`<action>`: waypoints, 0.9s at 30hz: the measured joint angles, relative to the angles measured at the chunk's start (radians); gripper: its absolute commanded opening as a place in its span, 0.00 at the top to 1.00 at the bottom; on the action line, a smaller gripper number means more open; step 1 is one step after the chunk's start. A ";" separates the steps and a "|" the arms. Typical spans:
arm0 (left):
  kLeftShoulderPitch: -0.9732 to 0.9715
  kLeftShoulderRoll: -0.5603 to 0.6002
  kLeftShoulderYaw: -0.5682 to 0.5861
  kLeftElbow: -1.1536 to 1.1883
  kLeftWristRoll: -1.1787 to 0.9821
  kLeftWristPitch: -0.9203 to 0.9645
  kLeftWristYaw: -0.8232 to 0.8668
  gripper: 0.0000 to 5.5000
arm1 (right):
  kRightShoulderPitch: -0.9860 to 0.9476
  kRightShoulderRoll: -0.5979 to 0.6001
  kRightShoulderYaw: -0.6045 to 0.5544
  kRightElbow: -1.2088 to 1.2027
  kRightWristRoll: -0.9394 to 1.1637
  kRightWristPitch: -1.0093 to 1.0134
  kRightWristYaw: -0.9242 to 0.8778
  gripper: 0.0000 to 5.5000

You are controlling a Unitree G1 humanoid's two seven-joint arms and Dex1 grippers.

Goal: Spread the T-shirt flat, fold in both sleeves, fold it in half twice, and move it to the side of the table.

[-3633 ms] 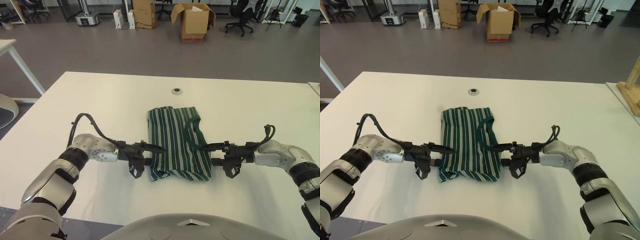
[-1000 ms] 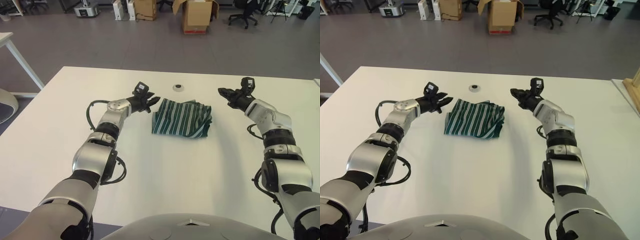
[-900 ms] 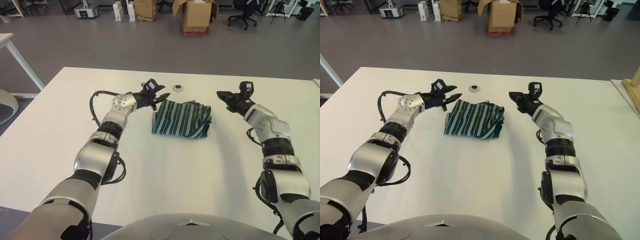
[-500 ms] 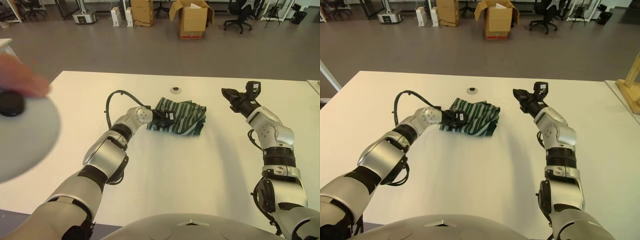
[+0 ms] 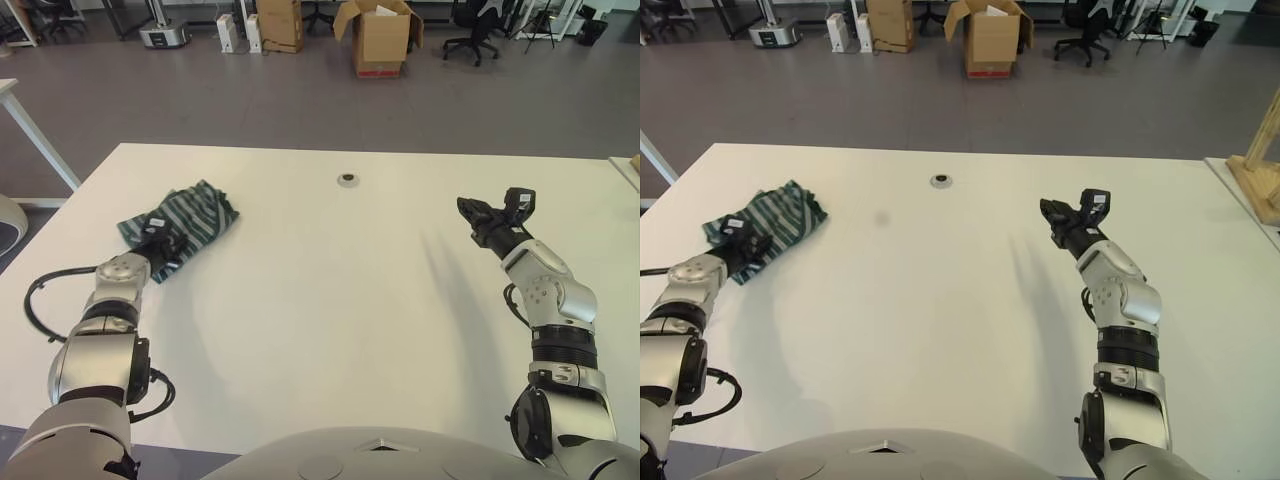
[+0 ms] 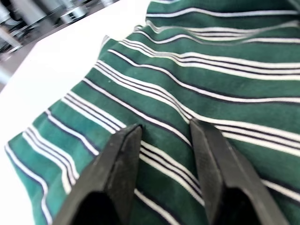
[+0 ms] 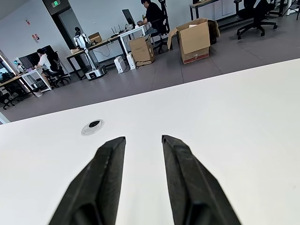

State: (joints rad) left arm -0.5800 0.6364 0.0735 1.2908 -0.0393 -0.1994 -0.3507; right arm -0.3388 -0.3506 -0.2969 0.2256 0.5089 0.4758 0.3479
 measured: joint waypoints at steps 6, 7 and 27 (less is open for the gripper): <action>0.052 -0.066 0.148 -0.062 -0.124 -0.132 -0.006 0.66 | 0.012 0.007 -0.006 -0.010 -0.002 -0.001 -0.006 0.74; 0.050 -0.099 0.190 -0.117 -0.191 -0.168 -0.071 0.66 | 0.013 0.011 -0.010 -0.019 0.000 -0.001 -0.010 0.74; 0.125 -0.524 -0.054 -1.206 -0.262 0.156 0.038 0.66 | 0.004 0.129 0.001 -0.387 -0.002 -0.101 -0.194 0.74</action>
State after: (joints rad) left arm -0.4551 0.1121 0.0192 0.0851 -0.3013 -0.0436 -0.3128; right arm -0.3345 -0.2215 -0.2963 -0.1616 0.5067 0.3748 0.1539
